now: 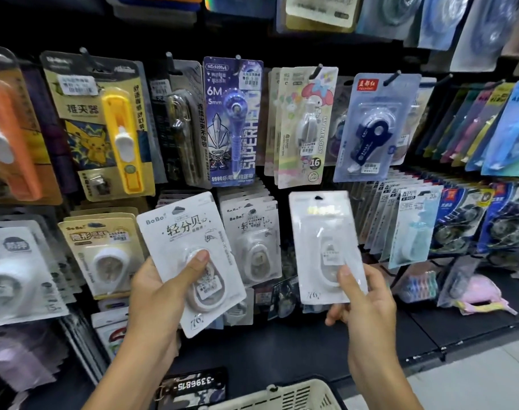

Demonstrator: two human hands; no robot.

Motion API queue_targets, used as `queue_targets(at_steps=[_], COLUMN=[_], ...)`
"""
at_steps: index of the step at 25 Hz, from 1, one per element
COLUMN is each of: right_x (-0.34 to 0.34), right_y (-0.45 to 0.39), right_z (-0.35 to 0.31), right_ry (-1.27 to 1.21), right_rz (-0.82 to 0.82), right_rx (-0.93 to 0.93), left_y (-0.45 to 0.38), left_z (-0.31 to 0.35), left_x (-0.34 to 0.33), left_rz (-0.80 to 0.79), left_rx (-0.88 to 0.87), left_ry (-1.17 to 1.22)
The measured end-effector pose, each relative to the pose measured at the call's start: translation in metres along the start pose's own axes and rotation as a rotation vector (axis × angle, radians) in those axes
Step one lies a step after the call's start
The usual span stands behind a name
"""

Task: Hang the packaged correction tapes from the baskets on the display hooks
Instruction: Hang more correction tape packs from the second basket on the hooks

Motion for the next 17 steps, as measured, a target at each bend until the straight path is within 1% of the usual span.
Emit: queue_targets(at_steps=[2,3,6,7,8,11,12,13,15,16,17], right_x=[0.000,0.000,0.001,-0.001,-0.004,-0.013,-0.018,-0.025,-0.046,-0.053,-0.057], right_y=[-0.004,-0.004,-0.007,-0.009,-0.013,-0.016,-0.010,0.000,0.021,0.027,0.027], right_z=[0.004,0.005,0.004,0.004,0.005,0.013,0.013,0.014,0.018,0.019,0.016], right_ry=[0.088,0.127,0.126,0.118,0.119,0.133,0.180,0.190,0.070,0.029,0.015], right_rz=[-0.010,-0.007,0.107,0.121,0.119,0.087,0.033,-0.093,-0.449,-0.555,-0.552], right_rx=[-0.042,-0.029,0.035,0.033,0.009,-0.140,-0.149,-0.139,-0.166,-0.158,-0.121], left_y=[0.001,0.001,0.004,0.004,0.004,0.003,0.004,0.004,0.005,0.005,0.004], left_z=[0.002,0.001,-0.002,-0.002,-0.002,-0.002,-0.002,-0.001,0.001,0.004,0.008], left_x=[0.003,0.003,0.001,0.001,0.000,-0.005,-0.012,-0.020,-0.039,-0.048,-0.056], left_rz=[-0.020,-0.030,-0.050,-0.051,-0.056,-0.090,-0.106,-0.137,-0.244,-0.291,-0.316], left_rx=[-0.005,-0.002,0.026,0.032,0.034,0.026,0.025,0.020,-0.003,-0.031,-0.077], left_ry=[0.004,0.006,0.018,0.026,0.035,0.026,0.002,-0.030,-0.102,-0.163,-0.257])
Point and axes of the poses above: each hand's wrist, its own y-axis away from the middle knuckle, its own x-axis out of the back of the hand, z = x × y, the point moved 2 cm from there along -y, towards the middle knuckle, and after that the axes turned 10 degrees about -y, right-handed, at the moved point
